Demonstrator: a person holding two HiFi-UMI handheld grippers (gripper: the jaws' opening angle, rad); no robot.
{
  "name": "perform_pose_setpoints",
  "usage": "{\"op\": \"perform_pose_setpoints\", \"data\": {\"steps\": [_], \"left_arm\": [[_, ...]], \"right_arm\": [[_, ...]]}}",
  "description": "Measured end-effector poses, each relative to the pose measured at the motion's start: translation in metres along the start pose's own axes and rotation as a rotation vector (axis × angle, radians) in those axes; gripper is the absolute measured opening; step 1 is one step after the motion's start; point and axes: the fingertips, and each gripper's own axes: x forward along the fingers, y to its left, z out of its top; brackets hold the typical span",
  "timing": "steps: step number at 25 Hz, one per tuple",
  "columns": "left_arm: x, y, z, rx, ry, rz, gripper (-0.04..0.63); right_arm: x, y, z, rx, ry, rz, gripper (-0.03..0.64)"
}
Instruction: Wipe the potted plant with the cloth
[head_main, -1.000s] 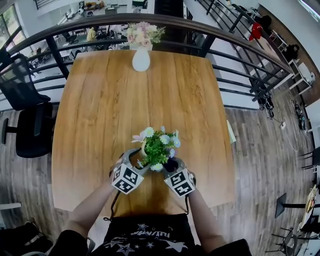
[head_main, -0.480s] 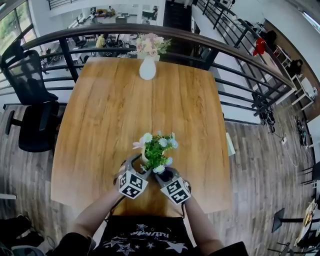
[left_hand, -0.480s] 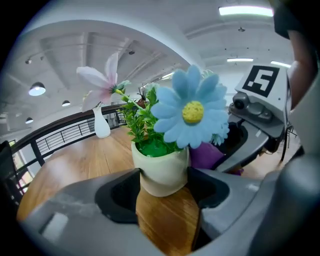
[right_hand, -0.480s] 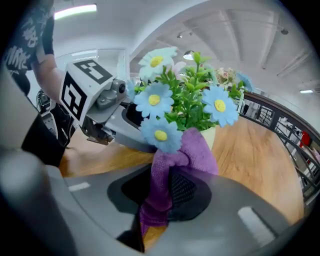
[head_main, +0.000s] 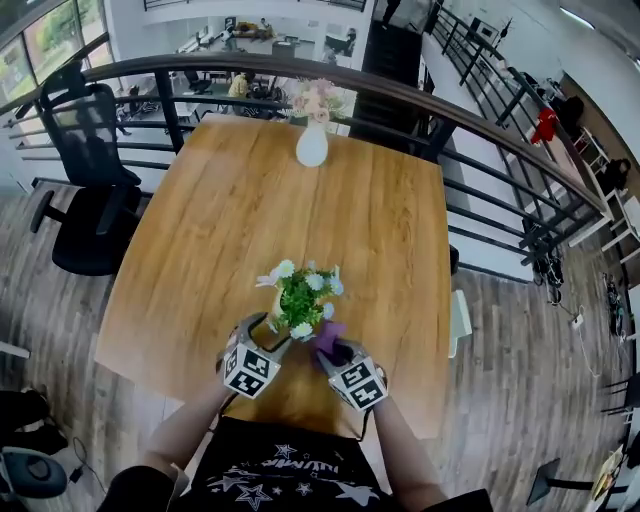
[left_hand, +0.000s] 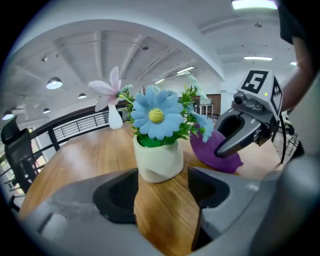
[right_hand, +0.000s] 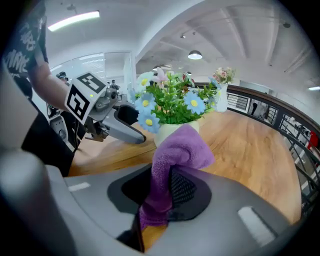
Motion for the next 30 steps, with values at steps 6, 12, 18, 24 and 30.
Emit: {"op": "perform_pose_setpoints", "data": {"steps": [6,12,18,24,30], "left_arm": [[-0.020,-0.012,-0.004,-0.115,0.006,0.111,0.313],[-0.035,-0.036,0.000,-0.222,-0.015,0.211,0.313],[-0.056,-0.065,0.005,-0.277,-0.029,0.291,0.313],[-0.078,-0.091,0.000,-0.318,-0.035,0.372,0.313],[-0.100,-0.121,-0.009,-0.350,-0.029,0.411,0.311]], "right_arm": [[-0.022,-0.012,-0.007,-0.031,-0.024,0.047,0.087],[-0.045,-0.017,-0.011,-0.101,-0.079,0.071,0.087],[-0.070,-0.026,-0.019,-0.148,-0.115,0.115,0.087],[-0.080,-0.023,-0.026,-0.155,-0.145,0.183,0.086],[-0.085,-0.016,-0.021,-0.170,-0.178,0.236,0.086]]}}
